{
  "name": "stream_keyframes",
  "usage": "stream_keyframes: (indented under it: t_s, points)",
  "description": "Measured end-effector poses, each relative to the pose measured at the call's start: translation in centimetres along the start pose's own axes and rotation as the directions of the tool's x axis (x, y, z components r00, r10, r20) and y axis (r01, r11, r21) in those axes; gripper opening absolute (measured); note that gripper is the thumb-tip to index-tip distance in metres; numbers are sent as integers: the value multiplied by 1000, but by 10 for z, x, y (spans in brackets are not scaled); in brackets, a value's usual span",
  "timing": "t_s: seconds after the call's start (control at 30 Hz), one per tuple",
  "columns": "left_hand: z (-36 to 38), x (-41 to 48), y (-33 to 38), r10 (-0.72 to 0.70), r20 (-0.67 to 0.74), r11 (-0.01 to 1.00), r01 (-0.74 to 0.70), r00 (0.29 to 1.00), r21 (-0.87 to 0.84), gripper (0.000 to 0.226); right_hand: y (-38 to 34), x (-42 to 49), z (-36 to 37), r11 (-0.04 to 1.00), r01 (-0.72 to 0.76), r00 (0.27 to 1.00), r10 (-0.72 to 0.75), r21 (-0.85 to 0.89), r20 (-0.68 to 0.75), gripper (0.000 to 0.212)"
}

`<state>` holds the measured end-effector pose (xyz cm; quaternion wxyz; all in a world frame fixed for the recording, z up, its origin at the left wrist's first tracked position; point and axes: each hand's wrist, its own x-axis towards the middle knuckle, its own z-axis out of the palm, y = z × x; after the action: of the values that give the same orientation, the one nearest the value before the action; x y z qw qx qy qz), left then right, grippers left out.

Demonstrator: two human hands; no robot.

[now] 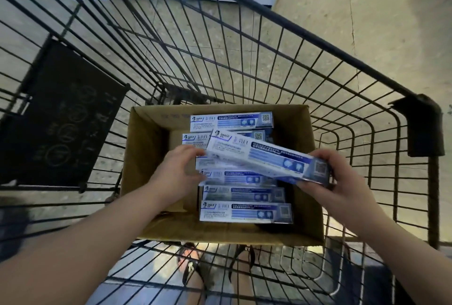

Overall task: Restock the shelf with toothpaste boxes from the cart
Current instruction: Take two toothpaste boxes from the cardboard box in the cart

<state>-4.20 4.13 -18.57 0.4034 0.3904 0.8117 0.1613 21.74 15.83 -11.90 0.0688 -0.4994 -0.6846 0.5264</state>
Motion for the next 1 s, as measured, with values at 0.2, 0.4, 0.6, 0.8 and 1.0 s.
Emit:
stream_keyframes:
  t_s: [0.2,0.4,0.6,0.8,1.0]
  points:
    - [31,14,-6,23,-44,993,-18,999,120,73,-2,16,-3,997,29,988,-18,71,-153,37]
    - [43,14,-17,106,-61,893,-68,992,445,65,1,26,2,997,12,983,2,79,-183,39]
    - [23,9,-10,-23,23,987,26,999,-156,43,0,23,-1,998,-1,984,12,64,-178,43]
    - [-17,-23,10,-32,134,964,66,991,-257,52,-26,2,-13,997,34,983,-21,65,-182,40]
    - [-72,-82,35,91,221,984,-54,971,-170,46,-65,-47,-28,991,79,980,-58,105,-188,41]
